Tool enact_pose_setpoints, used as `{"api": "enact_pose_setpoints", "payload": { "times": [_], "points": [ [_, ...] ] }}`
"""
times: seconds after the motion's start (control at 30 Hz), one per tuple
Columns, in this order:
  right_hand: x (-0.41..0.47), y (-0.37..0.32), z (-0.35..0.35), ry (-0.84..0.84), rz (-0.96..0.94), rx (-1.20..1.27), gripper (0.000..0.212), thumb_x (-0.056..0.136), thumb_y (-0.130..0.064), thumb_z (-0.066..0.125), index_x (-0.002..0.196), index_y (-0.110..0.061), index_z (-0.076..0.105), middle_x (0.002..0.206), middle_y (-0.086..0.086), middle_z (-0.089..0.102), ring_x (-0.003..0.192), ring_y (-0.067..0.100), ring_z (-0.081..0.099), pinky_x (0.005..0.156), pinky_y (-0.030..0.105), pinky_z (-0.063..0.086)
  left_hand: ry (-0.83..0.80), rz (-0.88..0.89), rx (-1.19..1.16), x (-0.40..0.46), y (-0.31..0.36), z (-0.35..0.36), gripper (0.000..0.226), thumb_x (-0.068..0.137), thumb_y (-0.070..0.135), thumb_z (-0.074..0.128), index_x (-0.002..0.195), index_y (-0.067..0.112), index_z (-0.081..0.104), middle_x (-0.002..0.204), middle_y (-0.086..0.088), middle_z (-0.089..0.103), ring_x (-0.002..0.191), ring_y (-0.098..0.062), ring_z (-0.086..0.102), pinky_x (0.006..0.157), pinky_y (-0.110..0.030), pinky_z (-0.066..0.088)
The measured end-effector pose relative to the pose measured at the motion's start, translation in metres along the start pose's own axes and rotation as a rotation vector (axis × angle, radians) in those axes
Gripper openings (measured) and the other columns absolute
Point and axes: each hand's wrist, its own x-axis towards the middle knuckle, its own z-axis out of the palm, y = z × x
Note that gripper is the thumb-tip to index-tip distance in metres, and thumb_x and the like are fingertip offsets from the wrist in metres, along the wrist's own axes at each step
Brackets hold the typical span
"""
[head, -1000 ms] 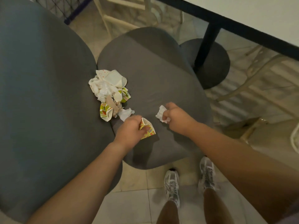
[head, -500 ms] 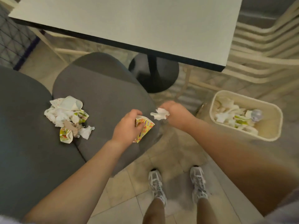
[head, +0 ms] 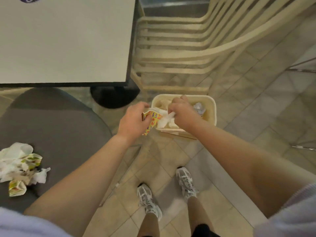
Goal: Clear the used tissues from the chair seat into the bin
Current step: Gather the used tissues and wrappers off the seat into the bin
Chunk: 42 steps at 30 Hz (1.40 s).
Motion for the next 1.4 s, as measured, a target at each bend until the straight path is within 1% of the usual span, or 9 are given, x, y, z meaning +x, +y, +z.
{"api": "enact_pose_setpoints", "payload": {
  "times": [0.17,0.33,0.63,0.8,0.93,1.03,1.17,1.23,1.4],
  "points": [
    [-0.014,0.059,-0.002,0.025,0.19,0.04,0.033,0.081,0.01,0.047,0.108,-0.001,0.061,0.116,0.018,0.047,0.117,0.03,0.036,0.093,0.033,0.03,-0.104,0.087,-0.08,0.033,0.047,0.038,0.024,0.082,0.012,0.064,0.104,0.014,0.055,0.102,0.002,0.054,0.101,-0.019,0.052,0.082,-0.024,0.038],
    [-0.026,0.084,-0.012,-0.141,0.248,0.001,0.041,0.084,0.002,0.047,0.125,-0.003,0.049,0.135,0.018,0.04,0.129,0.034,0.031,0.107,0.04,0.033,-0.269,0.06,0.01,0.041,0.059,0.061,0.058,0.077,0.012,0.071,0.129,0.009,0.046,0.132,-0.009,0.046,0.124,-0.021,0.042,0.102,-0.026,0.032],
    [-0.017,0.04,-0.016,-0.049,0.138,-0.118,0.038,0.088,-0.005,0.045,0.125,-0.013,0.051,0.126,0.009,0.049,0.122,0.028,0.039,0.094,0.04,0.036,-0.216,0.139,0.158,0.025,0.044,0.038,0.056,0.077,0.013,0.069,0.129,0.013,0.048,0.133,-0.007,0.047,0.125,-0.026,0.038,0.104,-0.034,0.032],
    [-0.01,0.014,0.004,-0.1,0.247,-0.152,0.034,0.087,-0.002,0.044,0.119,-0.01,0.051,0.127,0.013,0.044,0.12,0.031,0.041,0.088,0.043,0.044,-0.312,0.062,0.049,0.017,0.023,0.055,0.035,0.079,0.014,0.066,0.112,0.012,0.055,0.115,-0.006,0.048,0.106,-0.024,0.049,0.091,-0.035,0.042],
    [-0.007,0.027,0.027,-0.161,0.305,-0.146,0.046,0.086,0.002,0.047,0.129,-0.014,0.045,0.129,0.013,0.039,0.121,0.031,0.04,0.082,0.039,0.043,-0.34,0.166,0.056,0.024,0.008,0.085,0.021,0.083,0.008,0.059,0.103,0.006,0.058,0.106,-0.012,0.051,0.096,-0.032,0.053,0.083,-0.039,0.045],
    [0.0,0.045,0.041,-0.15,0.316,-0.101,0.046,0.083,0.005,0.047,0.125,-0.013,0.05,0.124,0.012,0.043,0.117,0.032,0.044,0.088,0.04,0.047,-0.317,0.262,0.093,0.037,0.002,0.098,0.019,0.087,0.01,0.054,0.104,0.006,0.06,0.092,0.003,0.048,0.092,-0.027,0.052,0.073,-0.03,0.041],
    [0.011,0.073,0.055,-0.18,0.285,-0.258,0.048,0.087,-0.006,0.047,0.131,-0.025,0.048,0.139,0.011,0.041,0.135,0.035,0.029,0.111,0.051,0.029,-0.341,0.428,0.378,0.062,0.007,0.112,0.028,0.089,0.021,0.055,0.115,0.016,0.062,0.122,-0.003,0.048,0.111,-0.028,0.042,0.084,-0.037,0.041],
    [0.018,0.088,0.058,-0.179,0.288,-0.329,0.045,0.092,-0.015,0.044,0.133,-0.032,0.045,0.147,0.005,0.035,0.142,0.035,0.016,0.11,0.06,0.023,-0.387,0.444,0.479,0.078,0.009,0.118,0.03,0.089,0.023,0.054,0.119,0.017,0.06,0.129,-0.005,0.045,0.116,-0.028,0.039,0.091,-0.042,0.041],
    [0.04,0.109,0.073,-0.398,0.279,-0.187,0.055,0.091,-0.01,0.037,0.141,-0.034,0.033,0.149,0.008,0.034,0.132,0.034,0.035,0.104,0.049,0.039,-0.544,0.469,0.545,0.109,0.0,0.14,0.032,0.091,0.013,0.05,0.122,0.008,0.055,0.135,-0.011,0.043,0.117,-0.032,0.045,0.091,-0.032,0.039]
  ]
}}
